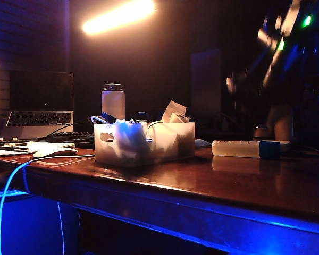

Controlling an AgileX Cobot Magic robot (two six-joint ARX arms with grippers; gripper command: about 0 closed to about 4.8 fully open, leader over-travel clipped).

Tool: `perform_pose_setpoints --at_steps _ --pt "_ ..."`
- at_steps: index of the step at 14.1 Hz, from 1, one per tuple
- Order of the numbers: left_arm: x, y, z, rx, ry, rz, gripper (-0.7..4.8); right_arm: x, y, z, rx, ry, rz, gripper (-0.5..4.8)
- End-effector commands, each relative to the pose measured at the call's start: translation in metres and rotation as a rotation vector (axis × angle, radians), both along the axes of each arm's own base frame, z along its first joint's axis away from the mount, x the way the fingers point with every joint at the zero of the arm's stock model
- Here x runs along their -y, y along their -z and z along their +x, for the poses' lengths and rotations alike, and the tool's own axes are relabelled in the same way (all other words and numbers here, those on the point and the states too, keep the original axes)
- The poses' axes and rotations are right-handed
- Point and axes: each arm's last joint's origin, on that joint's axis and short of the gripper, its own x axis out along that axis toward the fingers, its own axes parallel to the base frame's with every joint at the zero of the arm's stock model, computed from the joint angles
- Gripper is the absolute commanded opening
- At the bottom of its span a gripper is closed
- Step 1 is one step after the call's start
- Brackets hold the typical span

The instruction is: Pick up the liquid glue and place it into the translucent box.

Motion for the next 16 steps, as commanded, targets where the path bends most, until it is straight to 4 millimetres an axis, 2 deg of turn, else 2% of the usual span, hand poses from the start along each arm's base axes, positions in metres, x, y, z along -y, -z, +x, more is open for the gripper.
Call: perform_pose_setpoints --at_steps 1,4,6,11,13,16 --pt "0.001 -0.004 -0.002 0.016 0.022 -0.018 -0.05 -0.001 0.019 0.012 0.019 -0.031 -0.061 4.79" --pt "0.0 -0.003 -0.002 0.008 0.022 -0.016 -0.05 -0.001 0.037 0.021 0.019 -0.024 -0.057 4.79" --pt "0.001 -0.003 -0.002 0.008 0.022 -0.016 -0.05 0.0 0.038 0.022 0.007 0.002 0.0 4.79" --pt "0.001 -0.003 -0.002 0.008 0.022 -0.016 -0.05 0.002 0.043 0.011 -0.215 -0.021 0.418 4.79" --pt "0.001 -0.003 -0.002 0.008 0.022 -0.016 -0.05 0.002 0.037 0.012 -0.177 0.002 0.4 4.79" --pt "0.0 -0.002 -0.002 0.001 0.022 -0.014 -0.05 0.004 0.016 0.018 -0.009 0.034 0.354 4.79"
